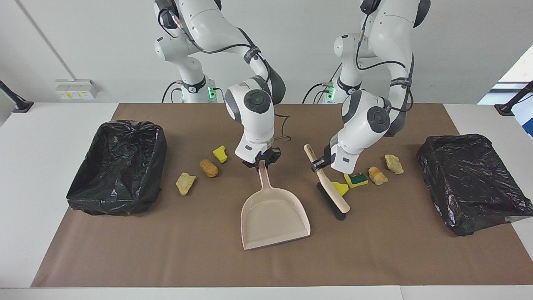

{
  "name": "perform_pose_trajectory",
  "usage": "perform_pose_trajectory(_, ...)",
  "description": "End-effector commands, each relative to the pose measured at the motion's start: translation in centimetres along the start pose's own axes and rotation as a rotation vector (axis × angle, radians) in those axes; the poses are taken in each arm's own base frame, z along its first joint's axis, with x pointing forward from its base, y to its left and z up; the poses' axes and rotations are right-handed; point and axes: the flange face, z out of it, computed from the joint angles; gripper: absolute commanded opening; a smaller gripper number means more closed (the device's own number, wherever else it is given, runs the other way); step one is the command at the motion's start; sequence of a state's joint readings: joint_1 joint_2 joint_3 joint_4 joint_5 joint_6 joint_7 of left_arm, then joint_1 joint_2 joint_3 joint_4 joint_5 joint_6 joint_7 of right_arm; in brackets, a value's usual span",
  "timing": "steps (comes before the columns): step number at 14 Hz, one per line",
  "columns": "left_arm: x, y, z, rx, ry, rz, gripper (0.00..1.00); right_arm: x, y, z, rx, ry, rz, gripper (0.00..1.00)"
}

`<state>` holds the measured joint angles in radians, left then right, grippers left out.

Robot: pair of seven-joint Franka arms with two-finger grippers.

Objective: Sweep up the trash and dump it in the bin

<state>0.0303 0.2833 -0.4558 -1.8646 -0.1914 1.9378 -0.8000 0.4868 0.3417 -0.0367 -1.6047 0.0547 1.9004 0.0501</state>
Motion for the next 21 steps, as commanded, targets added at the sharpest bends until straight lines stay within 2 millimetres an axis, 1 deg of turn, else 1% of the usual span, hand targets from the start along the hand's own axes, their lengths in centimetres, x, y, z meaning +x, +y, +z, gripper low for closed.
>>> perform_pose_trajectory(1,-2.4,-2.5,-0.1,0.040,0.001,-0.017,0.00,-3.7,1.0,-4.0,-0.004,-0.027,-0.145,0.00)
perform_pose_trajectory(2,-2.3,-2.6,-1.4,0.027,0.021,-0.011,0.00,-4.8,0.4,-3.8,-0.027,-0.053,-0.186,0.00)
perform_pose_trajectory(3,-3.0,-2.7,-3.2,0.017,0.047,0.011,0.00,-6.0,-0.1,-3.4,-0.062,-0.073,-0.257,0.00)
perform_pose_trajectory(4,-3.6,-3.1,-3.9,0.034,0.040,0.034,0.00,-7.4,-0.8,-2.6,-0.085,-0.099,-0.356,0.00)
perform_pose_trajectory(6,-5.3,-4.3,-5.1,0.088,0.006,0.115,0.00,-9.7,-0.5,-0.5,-0.061,-0.147,-0.622,0.00)
perform_pose_trajectory(7,-5.5,-5.0,-6.4,0.085,0.018,0.129,0.00,-10.6,-0.4,-0.2,-0.057,-0.151,-0.709,0.00)
perform_pose_trajectory(8,-5.6,-5.9,-7.8,0.082,0.034,0.131,0.00,-11.2,-0.2,0.4,-0.052,-0.160,-0.747,0.00)
perform_pose_trajectory(9,-5.9,-7.0,-8.6,0.097,0.023,0.158,0.00,-11.3,0.0,0.5,-0.050,-0.153,-0.782,0.00)
perform_pose_trajectory(10,-6.2,-8.3,-9.1,0.132,0.002,0.196,0.00,-11.2,0.3,0.7,-0.047,-0.151,-0.835,0.00)
perform_pose_trajectory(11,-5.1,-9.9,-9.5,0.165,0.007,0.209,0.00,-11.3,0.1,1.0,-0.038,-0.156,-0.875,0.00)
perform_pose_trajectory(12,-4.3,-10.9,-9.7,0.191,0.019,0.223,0.00,-11.9,-0.5,1.8,-0.033,-0.175,-0.885,0.00)
perform_pose_trajectory(14,-1.9,-13.7,-10.3,0.239,0.053,0.261,0.00,-12.9,-3.7,1.6,-0.041,-0.171,-0.915,0.00)
perform_pose_trajectory(15,-0.5,-15.0,-10.6,0.249,0.073,0.275,0.00,-12.8,-3.8,1.6,-0.045,-0.166,-0.864,0.00)
perform_pose_trajectory(16,1.3,-16.7,-11.0,0.267,0.105,0.288,0.00,-12.6,-3.7,1.6,-0.042,-0.157,-0.850,0.00)
perform_pose_trajectory(17,2.5,-18.3,-10.3,0.314,0.118,0.316,0.00,-12.2,-4.0,1.8,-0.047,-0.139,-0.856,0.00)
perform_pose_trajectory(19,4.1,-21.4,-8.8,0.417,0.160,0.352,0.00,-11.6,-4.7,3.8,-0.063,-0.140,-0.880,0.00)
perform_pose_trajectory(20,4.9,-22.6,-8.6,0.423,0.179,0.345,0.00,-11.0,-5.2,4.4,-0.067,-0.122,-0.894,0.00)
perform_pose_trajectory(21,5.4,-23.8,-8.4,0.439,0.180,0.339,0.00,-10.1,-4.8,5.4,-0.072,-0.095,-0.902,0.00)
